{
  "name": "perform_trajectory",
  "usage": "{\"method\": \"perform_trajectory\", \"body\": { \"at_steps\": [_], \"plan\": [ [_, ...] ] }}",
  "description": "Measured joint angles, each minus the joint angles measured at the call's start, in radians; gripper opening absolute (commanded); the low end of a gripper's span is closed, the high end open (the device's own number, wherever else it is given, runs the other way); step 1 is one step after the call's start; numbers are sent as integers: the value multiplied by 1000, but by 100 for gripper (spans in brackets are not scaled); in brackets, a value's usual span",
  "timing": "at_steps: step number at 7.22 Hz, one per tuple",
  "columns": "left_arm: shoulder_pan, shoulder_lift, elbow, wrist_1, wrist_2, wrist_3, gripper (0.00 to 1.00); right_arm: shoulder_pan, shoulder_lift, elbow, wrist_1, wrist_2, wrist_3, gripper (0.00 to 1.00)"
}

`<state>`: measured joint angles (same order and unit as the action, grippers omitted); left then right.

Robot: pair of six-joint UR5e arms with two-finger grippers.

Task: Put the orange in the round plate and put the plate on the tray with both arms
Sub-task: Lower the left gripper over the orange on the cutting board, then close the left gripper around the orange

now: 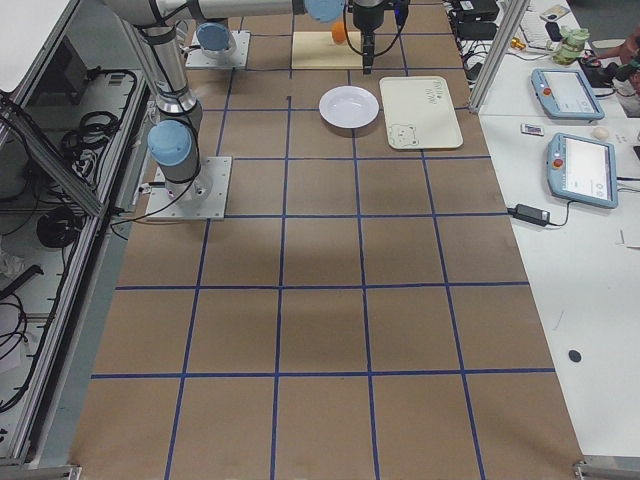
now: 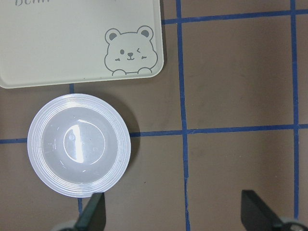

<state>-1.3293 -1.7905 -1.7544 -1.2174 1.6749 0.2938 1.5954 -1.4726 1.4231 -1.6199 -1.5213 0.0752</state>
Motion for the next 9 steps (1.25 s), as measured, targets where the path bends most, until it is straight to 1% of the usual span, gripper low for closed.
{"method": "perform_trajectory", "body": {
  "at_steps": [2,4,6,9],
  "plan": [
    [34,-11,-77,57,-40,33,100,0,0,0,0,-1,0,100],
    [39,-26,-138,119,-55,46,100,0,0,0,0,-1,0,100],
    [41,-51,-153,139,-55,70,100,0,0,0,0,-1,0,100],
    [48,-90,-155,186,-17,101,100,0,0,0,-3,0,0,100]
  ]
}}
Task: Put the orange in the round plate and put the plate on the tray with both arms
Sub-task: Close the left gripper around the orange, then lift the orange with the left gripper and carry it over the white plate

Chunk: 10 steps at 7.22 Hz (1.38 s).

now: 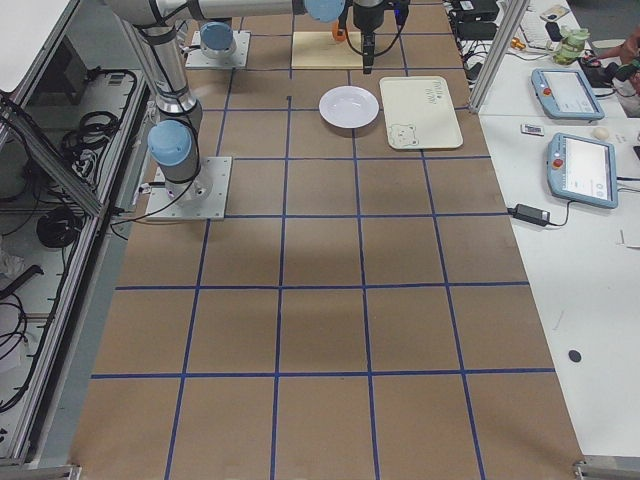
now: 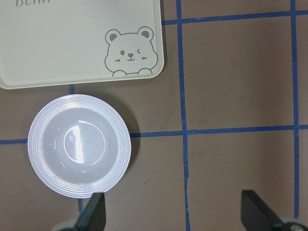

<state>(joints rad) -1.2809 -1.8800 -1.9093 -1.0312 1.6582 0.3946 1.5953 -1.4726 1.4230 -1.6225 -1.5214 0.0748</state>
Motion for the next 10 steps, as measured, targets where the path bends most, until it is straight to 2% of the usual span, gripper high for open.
{"method": "perform_trajectory", "body": {
  "at_steps": [1,3,5,8,10],
  "plan": [
    [2,-7,0,4,4,5,81,0,0,0,0,0,-1,100],
    [4,-16,0,6,6,11,30,0,0,0,0,1,0,100],
    [5,-18,4,8,4,21,15,0,0,0,-1,1,0,100],
    [-16,-2,56,2,-50,-19,15,0,0,-1,-1,1,0,100],
    [-110,9,85,2,-119,-165,15,0,0,0,-5,0,-2,100]
  ]
}}
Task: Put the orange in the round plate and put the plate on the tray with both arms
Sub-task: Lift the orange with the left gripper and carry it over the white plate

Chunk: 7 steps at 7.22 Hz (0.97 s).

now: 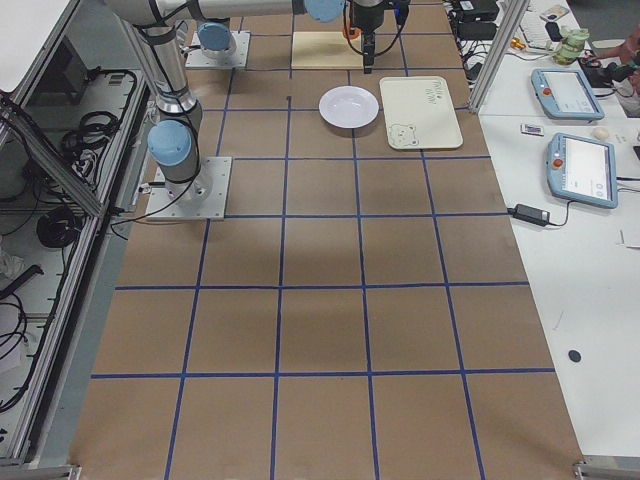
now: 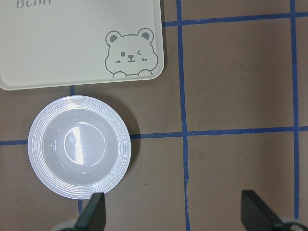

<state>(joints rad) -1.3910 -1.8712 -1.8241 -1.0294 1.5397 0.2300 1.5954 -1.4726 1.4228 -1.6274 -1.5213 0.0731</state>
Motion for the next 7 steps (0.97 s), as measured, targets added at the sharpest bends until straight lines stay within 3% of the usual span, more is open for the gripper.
{"method": "perform_trajectory", "body": {
  "at_steps": [4,7],
  "plan": [
    [-334,-67,84,68,-15,-542,15,0,0,1,-2,0,-4,100],
    [-519,-172,178,147,-75,-791,15,-1,1,1,-6,0,-7,100]
  ]
}}
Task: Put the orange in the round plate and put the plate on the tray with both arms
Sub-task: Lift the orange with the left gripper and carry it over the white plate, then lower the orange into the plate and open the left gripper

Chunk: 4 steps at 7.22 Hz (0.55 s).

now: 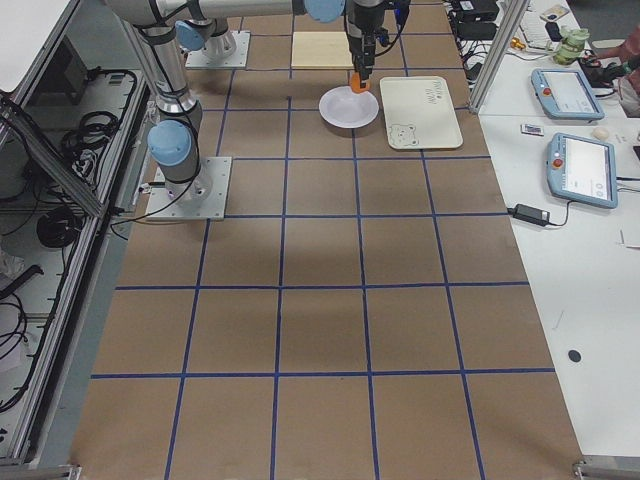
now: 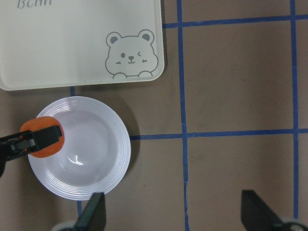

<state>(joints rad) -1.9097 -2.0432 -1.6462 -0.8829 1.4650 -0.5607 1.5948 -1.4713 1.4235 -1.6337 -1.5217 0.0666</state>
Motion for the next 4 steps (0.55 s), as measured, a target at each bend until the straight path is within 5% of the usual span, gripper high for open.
{"method": "perform_trajectory", "body": {
  "at_steps": [2,3,4],
  "plan": [
    [-42,-28,-2,-4,-12,-23,18,0,0,0,-2,1,0,100],
    [-47,-38,-17,-12,-13,-19,46,0,0,0,-2,1,0,100],
    [-48,-48,-29,-16,-14,-16,99,0,0,0,-2,1,1,100]
  ]
}}
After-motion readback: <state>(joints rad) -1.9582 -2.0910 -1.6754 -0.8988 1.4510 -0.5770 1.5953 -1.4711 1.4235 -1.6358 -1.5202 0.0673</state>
